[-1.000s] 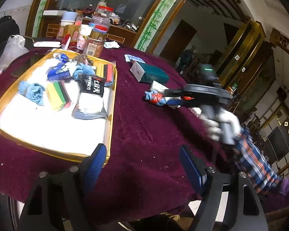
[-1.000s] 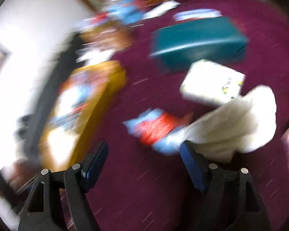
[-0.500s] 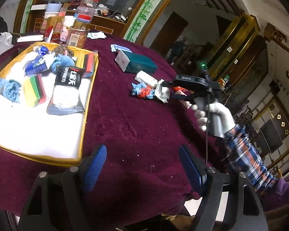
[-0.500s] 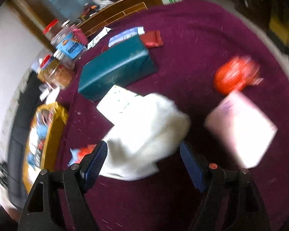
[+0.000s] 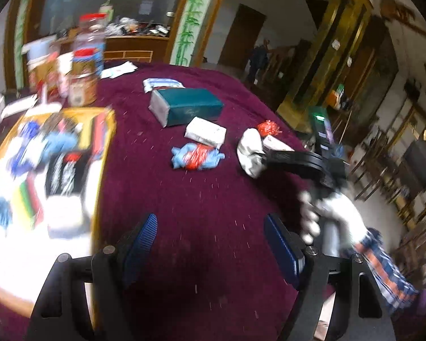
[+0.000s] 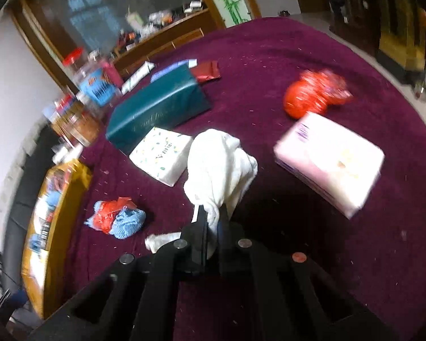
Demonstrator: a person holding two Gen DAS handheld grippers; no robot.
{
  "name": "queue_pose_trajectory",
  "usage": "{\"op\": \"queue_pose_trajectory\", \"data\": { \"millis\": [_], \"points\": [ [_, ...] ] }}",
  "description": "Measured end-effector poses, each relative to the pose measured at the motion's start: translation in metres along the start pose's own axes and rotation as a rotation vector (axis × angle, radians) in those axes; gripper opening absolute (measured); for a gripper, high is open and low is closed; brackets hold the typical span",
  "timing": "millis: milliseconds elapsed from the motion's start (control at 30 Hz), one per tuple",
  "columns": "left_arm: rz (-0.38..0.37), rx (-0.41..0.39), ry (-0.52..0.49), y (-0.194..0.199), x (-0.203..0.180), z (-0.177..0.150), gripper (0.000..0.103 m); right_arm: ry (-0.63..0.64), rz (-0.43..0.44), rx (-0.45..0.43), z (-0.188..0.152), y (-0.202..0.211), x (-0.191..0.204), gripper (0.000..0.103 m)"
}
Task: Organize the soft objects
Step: 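Grasp the blue cloth wrapped in red plastic with the left gripper, then drop the red-wrapped cloth in the tray with left gripper while right gripper drops white cloth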
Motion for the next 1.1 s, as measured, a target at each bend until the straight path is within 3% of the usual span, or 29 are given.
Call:
{"op": "queue_pose_trajectory", "data": {
  "millis": [233,467,567,600,633,667,733,833,967,1100],
  "points": [
    [0.104,0.098,-0.211,-0.093,-0.006,0.042,0.08,-0.181,0.187,0.026,-0.001,-0.003,-0.027,0.006],
    [0.174,0.204,-0.395,-0.166,-0.004,0.05,0.082,-0.165,0.192,0.034,-0.003,-0.004,-0.025,0.007],
    [0.178,0.208,-0.376,-0.177,0.0,0.051,0.084,-0.161,0.193,0.034,-0.003,-0.004,-0.025,0.007],
    [0.173,0.213,-0.34,-0.177,0.002,0.052,0.08,-0.159,0.191,0.033,-0.003,-0.004,-0.025,0.007],
    [0.164,0.215,-0.312,-0.175,0.004,0.052,0.053,-0.155,0.189,0.032,-0.003,-0.004,-0.024,0.007],
    [0.148,0.218,-0.284,-0.172,0.005,0.052,0.05,-0.153,0.187,0.032,-0.003,-0.004,-0.024,0.007],
    [0.149,0.183,-0.256,-0.16,0.006,0.052,0.049,-0.152,0.187,0.031,-0.003,-0.004,-0.024,0.007],
    [0.079,0.145,-0.181,-0.134,0.005,0.046,0.048,-0.149,0.185,0.03,-0.003,-0.004,-0.024,0.007],
    [0.019,0.082,-0.085,-0.077,0.006,0.032,0.049,-0.125,0.169,0.019,-0.002,-0.003,-0.024,0.008],
    [-0.002,0.008,0.064,-0.017,0.033,0.016,0.049,-0.102,0.148,0.008,-0.002,-0.003,-0.024,0.008]
  ]
}}
Point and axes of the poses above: each gripper's, at about its wrist camera, not at the fingertips, and y roughly against the way its jaws point, x to its left, z to its top, the point moved 8 cm from there along -y, roughly the way its jaws point, and after that the axes turned 4 degrees about -y, right-handed, at the moved point
